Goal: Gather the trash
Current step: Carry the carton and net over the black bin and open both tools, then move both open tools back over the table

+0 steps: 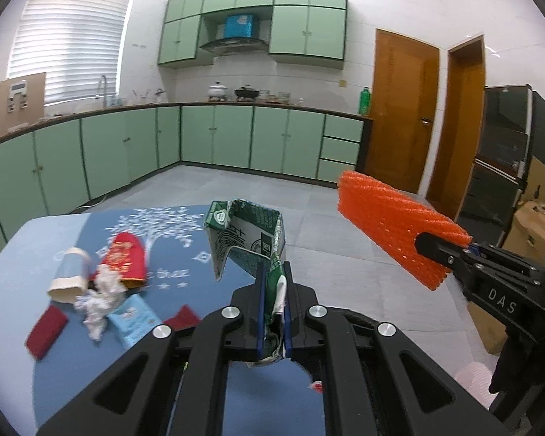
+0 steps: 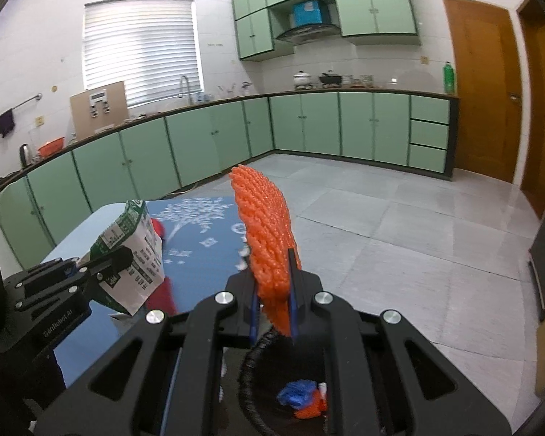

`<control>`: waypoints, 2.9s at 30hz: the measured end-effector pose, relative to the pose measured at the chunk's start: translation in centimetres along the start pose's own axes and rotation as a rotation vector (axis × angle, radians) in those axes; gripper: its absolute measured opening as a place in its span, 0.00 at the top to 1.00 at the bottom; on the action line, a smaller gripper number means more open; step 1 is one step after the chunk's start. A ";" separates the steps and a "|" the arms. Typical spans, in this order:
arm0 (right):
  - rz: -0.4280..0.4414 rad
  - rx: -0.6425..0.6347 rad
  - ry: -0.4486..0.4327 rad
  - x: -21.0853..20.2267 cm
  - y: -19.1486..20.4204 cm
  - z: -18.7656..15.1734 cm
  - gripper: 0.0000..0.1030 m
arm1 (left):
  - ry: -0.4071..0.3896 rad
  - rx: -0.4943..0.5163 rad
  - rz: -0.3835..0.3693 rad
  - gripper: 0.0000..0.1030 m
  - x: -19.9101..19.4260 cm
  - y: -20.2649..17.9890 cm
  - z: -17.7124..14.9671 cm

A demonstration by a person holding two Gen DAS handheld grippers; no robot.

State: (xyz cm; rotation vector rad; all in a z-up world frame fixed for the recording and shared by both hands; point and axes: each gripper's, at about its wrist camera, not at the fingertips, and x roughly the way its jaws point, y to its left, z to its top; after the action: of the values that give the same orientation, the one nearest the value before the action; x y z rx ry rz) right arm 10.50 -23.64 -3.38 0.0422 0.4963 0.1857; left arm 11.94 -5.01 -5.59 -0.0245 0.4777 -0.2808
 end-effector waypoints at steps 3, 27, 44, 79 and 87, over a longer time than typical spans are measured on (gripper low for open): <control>-0.030 0.015 0.000 -0.3 -1.4 -0.4 0.89 | 0.009 0.003 -0.034 0.93 1.0 -1.4 0.0; -0.141 0.127 0.135 3.3 -9.8 -6.3 0.89 | 0.137 0.066 -0.149 0.93 9.7 -8.4 -2.3; -0.173 0.139 0.165 5.3 -10.2 -6.3 0.19 | 0.142 0.005 -0.151 0.61 10.7 -6.6 -1.4; 0.132 -0.034 0.026 4.0 9.9 -2.3 0.08 | 0.029 -0.129 0.293 0.26 -6.4 13.3 -3.4; 0.185 -0.073 0.058 5.9 13.9 -3.4 0.08 | 0.052 -0.161 0.357 0.26 -7.3 16.6 -5.2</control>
State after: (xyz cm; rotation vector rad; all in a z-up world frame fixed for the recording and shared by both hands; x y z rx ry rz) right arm 11.69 -8.87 -7.92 0.0109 0.5429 0.3869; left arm 7.68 13.20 -8.39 -0.0882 0.5459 0.1082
